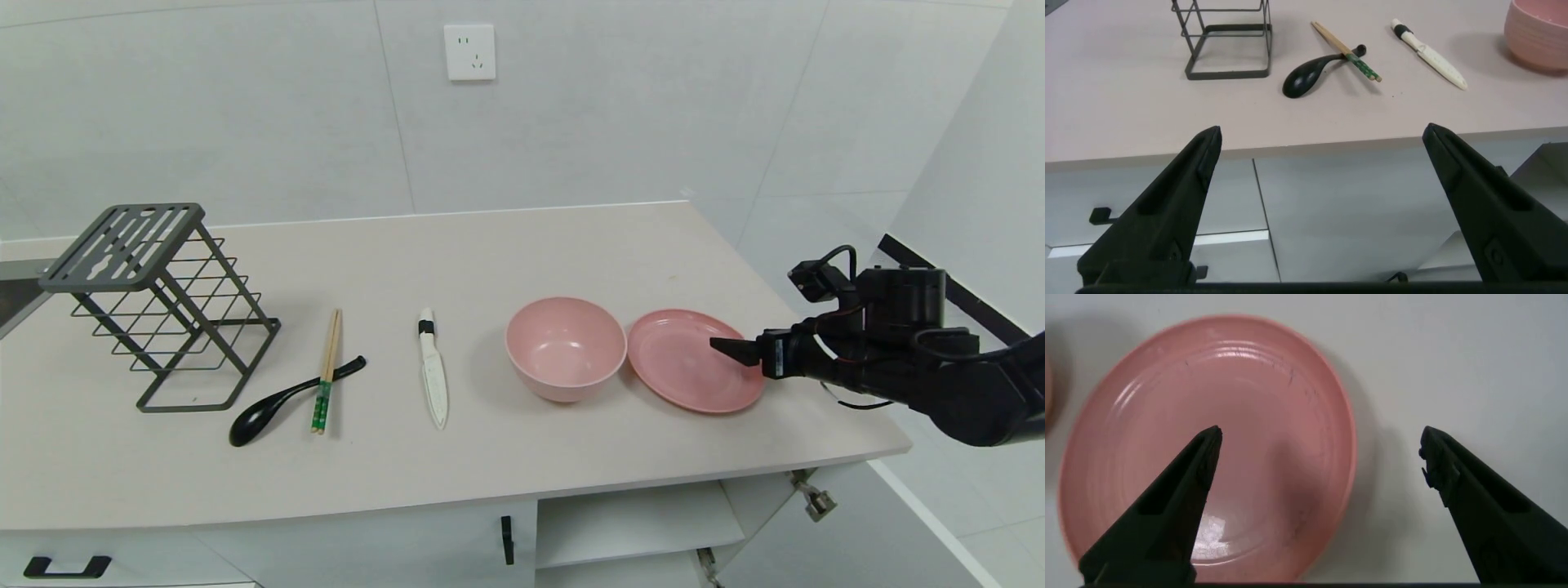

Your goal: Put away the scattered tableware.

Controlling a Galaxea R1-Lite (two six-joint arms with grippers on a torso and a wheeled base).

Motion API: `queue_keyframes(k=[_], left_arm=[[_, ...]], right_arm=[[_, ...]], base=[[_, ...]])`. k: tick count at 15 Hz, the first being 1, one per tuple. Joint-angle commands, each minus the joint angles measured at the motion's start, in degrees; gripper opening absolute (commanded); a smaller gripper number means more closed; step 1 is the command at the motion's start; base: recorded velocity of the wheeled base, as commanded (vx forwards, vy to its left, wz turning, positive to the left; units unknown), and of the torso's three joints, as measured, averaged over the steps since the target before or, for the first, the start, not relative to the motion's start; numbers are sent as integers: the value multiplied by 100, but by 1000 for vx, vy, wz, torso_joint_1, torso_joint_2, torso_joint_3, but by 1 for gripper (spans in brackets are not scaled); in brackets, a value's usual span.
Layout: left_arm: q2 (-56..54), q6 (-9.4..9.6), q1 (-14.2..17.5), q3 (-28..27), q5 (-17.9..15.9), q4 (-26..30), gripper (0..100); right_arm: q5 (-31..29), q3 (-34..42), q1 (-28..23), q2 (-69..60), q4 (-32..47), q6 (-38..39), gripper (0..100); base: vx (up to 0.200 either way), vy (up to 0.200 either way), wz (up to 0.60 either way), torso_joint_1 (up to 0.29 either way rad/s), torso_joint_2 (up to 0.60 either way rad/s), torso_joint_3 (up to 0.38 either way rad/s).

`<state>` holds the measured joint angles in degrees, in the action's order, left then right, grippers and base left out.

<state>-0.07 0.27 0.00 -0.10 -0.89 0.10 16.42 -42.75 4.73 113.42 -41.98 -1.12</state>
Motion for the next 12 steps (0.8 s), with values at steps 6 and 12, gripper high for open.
queue_keyframes(k=[6, 12], left_arm=[[7, 0, 0, 1, 1, 8, 100], [7, 0, 0, 1, 1, 8, 100]], right_arm=[[19, 100, 195, 136, -29, -11, 100], [54, 127, 397, 242, -20, -11, 100]], base=[[0, 0, 0, 0, 0, 0], [0, 0, 0, 0, 0, 0]])
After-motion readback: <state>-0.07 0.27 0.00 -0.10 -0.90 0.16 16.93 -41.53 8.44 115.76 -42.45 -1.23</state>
